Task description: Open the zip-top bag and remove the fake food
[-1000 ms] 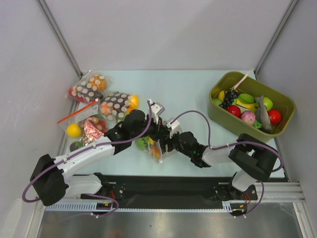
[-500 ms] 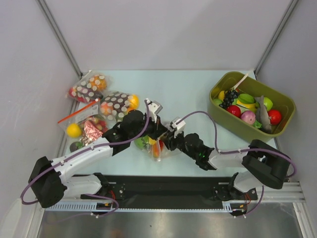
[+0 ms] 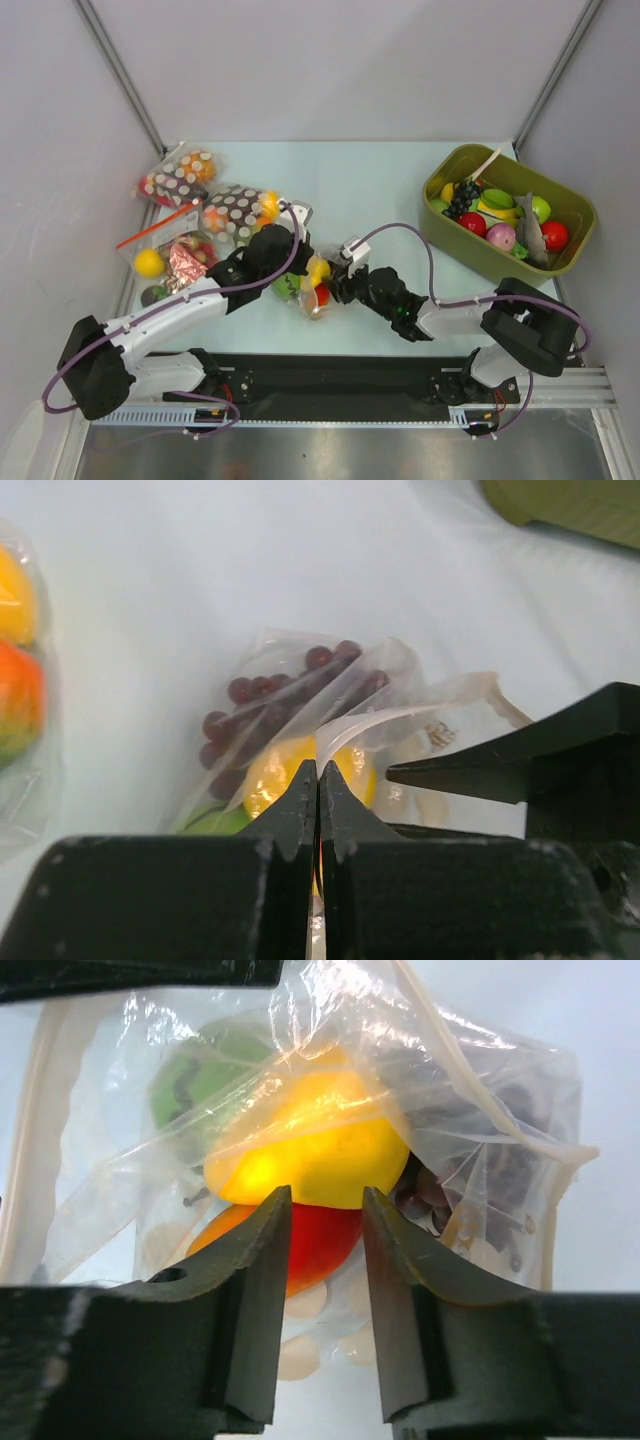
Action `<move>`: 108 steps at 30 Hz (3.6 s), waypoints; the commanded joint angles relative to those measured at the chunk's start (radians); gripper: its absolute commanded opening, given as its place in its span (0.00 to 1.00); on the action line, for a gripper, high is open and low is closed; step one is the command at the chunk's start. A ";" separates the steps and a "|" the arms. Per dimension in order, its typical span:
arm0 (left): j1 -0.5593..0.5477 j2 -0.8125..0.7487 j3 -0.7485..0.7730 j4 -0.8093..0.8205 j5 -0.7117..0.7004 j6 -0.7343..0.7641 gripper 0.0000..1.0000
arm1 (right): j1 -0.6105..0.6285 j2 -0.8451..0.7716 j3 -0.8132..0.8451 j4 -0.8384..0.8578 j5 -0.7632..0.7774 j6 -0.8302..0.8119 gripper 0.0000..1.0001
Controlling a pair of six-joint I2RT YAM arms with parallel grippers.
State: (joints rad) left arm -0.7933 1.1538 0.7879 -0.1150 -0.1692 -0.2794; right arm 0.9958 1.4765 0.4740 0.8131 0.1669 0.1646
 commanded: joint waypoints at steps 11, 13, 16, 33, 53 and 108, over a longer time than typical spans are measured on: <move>0.055 0.158 -0.044 0.009 -0.066 -0.069 0.00 | 0.003 0.084 0.092 0.060 -0.079 0.016 0.61; 0.055 0.173 -0.039 0.017 -0.069 -0.069 0.00 | 0.004 0.096 0.098 0.063 -0.079 0.019 0.64; 0.057 0.193 -0.038 0.021 -0.066 -0.057 0.01 | 0.001 0.107 0.104 0.067 -0.079 0.023 0.66; 0.057 0.280 -0.045 0.020 -0.006 -0.030 0.00 | -0.025 0.173 0.190 -0.132 -0.135 0.090 0.82; 0.057 0.231 -0.056 0.040 0.040 -0.018 0.00 | -0.013 0.248 0.259 -0.413 -0.167 0.214 0.85; -0.021 0.082 -0.116 0.230 0.283 -0.060 0.00 | -0.037 -0.330 0.147 -0.562 0.344 0.277 0.09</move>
State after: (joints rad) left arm -0.7872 1.2304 0.6640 0.0696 0.0597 -0.3141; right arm 0.9661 1.1923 0.6170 0.1368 0.4007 0.4866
